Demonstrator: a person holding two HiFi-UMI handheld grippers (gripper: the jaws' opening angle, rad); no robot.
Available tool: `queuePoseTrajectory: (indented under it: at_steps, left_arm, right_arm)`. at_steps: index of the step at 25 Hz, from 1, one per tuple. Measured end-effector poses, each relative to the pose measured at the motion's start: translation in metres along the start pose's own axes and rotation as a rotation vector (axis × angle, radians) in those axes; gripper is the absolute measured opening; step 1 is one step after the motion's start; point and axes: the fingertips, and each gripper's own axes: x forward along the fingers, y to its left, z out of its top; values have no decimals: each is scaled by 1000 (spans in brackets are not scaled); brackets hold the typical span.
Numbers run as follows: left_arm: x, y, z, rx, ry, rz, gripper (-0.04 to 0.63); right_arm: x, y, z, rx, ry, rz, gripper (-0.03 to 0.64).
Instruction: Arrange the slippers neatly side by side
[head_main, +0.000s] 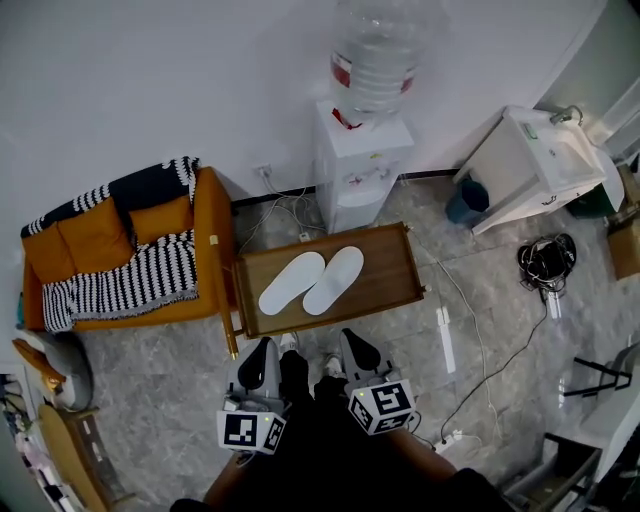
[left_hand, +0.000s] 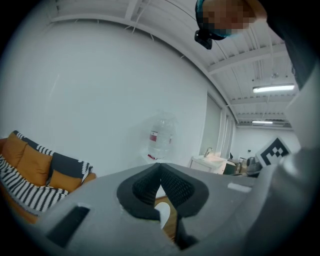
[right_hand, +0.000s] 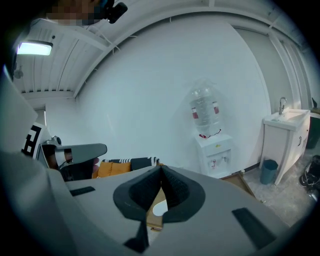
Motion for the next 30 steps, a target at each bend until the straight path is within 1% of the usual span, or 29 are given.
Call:
queuePoseTrajectory:
  at_steps: [5,9,17,25,30]
  left_arm:
    - [38,29,8,11,18,-51,12]
    - [66,50,11,5,33,-86,12]
    - [104,79,9,-7,63,-125,12]
    - [126,103,0,-11,104,-149,12]
    - [138,111,-3,-16,115,-154,12]
  right_arm:
    - [36,-8,6,27,19,-64,11]
    - [65,-13,6,52,36,-101,11]
    - [118,-35,-13,118,91,-174,12]
    - [166,-66,-45,185,161,-249,14]
    - [186,-87,-82,227,240,-300,14]
